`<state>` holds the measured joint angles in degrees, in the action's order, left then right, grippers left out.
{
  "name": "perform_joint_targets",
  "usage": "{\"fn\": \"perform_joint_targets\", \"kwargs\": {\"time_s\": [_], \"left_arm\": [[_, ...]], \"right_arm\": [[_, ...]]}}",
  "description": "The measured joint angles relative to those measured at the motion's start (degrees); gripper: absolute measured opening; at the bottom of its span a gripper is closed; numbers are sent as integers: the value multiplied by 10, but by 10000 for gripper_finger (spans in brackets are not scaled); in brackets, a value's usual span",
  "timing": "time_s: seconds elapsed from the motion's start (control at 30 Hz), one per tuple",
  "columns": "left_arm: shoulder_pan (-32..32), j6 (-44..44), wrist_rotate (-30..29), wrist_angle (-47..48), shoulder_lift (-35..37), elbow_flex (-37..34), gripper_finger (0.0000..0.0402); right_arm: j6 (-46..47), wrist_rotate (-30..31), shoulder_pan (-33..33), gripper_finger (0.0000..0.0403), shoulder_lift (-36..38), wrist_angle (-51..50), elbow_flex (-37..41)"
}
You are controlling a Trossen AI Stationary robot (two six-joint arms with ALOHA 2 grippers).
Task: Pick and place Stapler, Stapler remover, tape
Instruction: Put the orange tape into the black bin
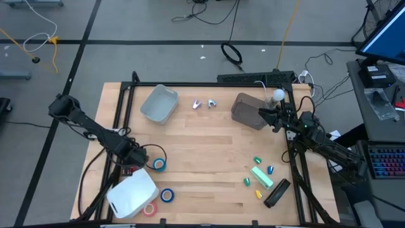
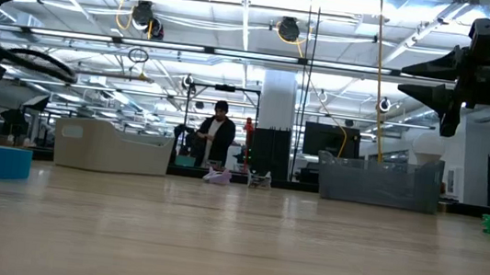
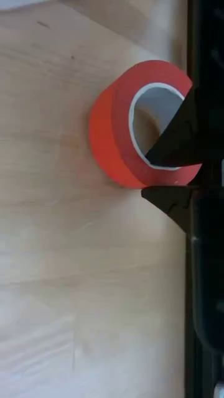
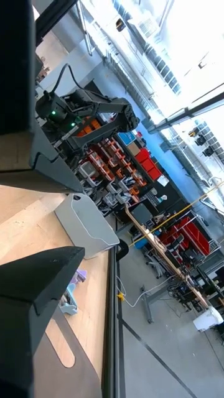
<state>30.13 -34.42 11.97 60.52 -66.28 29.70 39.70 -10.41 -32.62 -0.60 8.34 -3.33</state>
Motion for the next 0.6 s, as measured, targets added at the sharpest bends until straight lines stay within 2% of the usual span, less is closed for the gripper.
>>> {"fn": "perform_joint_targets", "kwargs": {"time_s": [0.17, 0.4, 0.6], "left_arm": [[0, -27, -36, 52, 19, 41, 27], [-1, -96, -147, 163, 44, 150, 27], [-27, -142, -261, 120, 59, 244, 27]], "right_arm": [[2, 0, 0, 141, 0, 0, 0], [2, 1, 0, 141, 0, 0, 0], [25, -3, 0, 141, 0, 11, 0]]}}
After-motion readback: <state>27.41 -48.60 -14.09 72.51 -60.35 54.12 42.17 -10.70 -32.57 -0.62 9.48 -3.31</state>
